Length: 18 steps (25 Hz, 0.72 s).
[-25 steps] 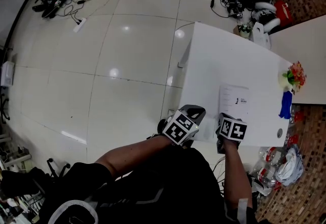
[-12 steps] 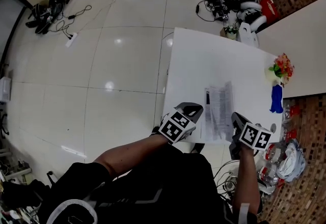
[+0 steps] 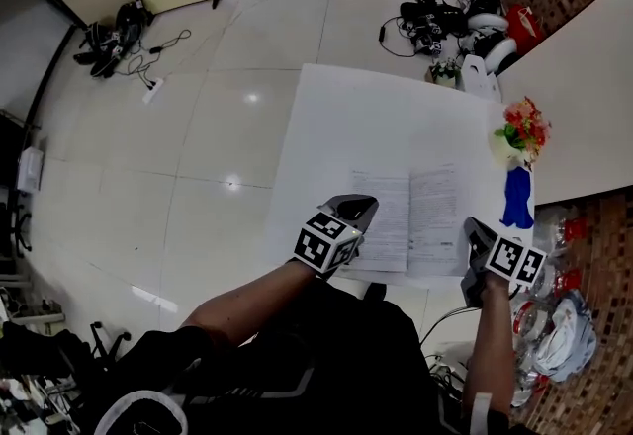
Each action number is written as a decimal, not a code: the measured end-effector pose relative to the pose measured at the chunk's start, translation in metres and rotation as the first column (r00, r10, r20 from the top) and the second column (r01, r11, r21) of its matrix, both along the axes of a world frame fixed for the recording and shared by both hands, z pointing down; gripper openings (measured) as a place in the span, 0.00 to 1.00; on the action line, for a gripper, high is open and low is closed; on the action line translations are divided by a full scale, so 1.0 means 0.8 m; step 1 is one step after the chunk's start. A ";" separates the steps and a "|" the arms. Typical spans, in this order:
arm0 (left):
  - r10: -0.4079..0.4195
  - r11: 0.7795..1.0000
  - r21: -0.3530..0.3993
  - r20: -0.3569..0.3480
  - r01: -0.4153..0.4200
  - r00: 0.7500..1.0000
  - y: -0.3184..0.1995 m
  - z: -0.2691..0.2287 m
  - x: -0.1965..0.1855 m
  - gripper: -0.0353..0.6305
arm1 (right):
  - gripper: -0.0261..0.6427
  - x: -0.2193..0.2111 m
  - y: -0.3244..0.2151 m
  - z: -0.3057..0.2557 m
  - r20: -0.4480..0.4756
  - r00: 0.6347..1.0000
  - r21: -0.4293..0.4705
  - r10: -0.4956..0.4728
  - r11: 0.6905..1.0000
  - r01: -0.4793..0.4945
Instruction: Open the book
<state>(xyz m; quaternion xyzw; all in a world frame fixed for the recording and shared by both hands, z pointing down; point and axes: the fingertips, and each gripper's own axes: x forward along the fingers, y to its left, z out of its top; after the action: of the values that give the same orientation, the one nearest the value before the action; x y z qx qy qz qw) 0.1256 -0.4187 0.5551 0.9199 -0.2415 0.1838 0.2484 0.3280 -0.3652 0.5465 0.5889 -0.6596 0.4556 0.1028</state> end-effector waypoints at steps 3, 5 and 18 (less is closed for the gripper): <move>-0.052 0.999 0.005 0.007 0.052 0.999 0.005 -0.005 0.027 0.05 | 0.04 0.047 0.004 0.024 0.065 0.998 0.002 -0.023 1.000 0.022; -0.102 0.995 0.006 0.011 0.102 0.995 0.010 -0.008 0.039 0.05 | 0.04 0.073 0.007 0.046 0.077 0.996 -0.005 -0.045 0.999 0.046; -0.205 0.979 0.012 0.053 0.205 0.977 0.018 -0.013 0.060 0.05 | 0.05 0.121 0.011 0.171 -0.030 0.988 -0.165 -0.149 0.976 0.142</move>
<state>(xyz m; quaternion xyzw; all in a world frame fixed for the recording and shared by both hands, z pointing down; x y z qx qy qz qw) 0.1738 -0.4043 0.5445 0.8855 -0.3423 0.1813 0.2566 0.4251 -0.3566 0.6831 0.5382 -0.6593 0.4864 0.1976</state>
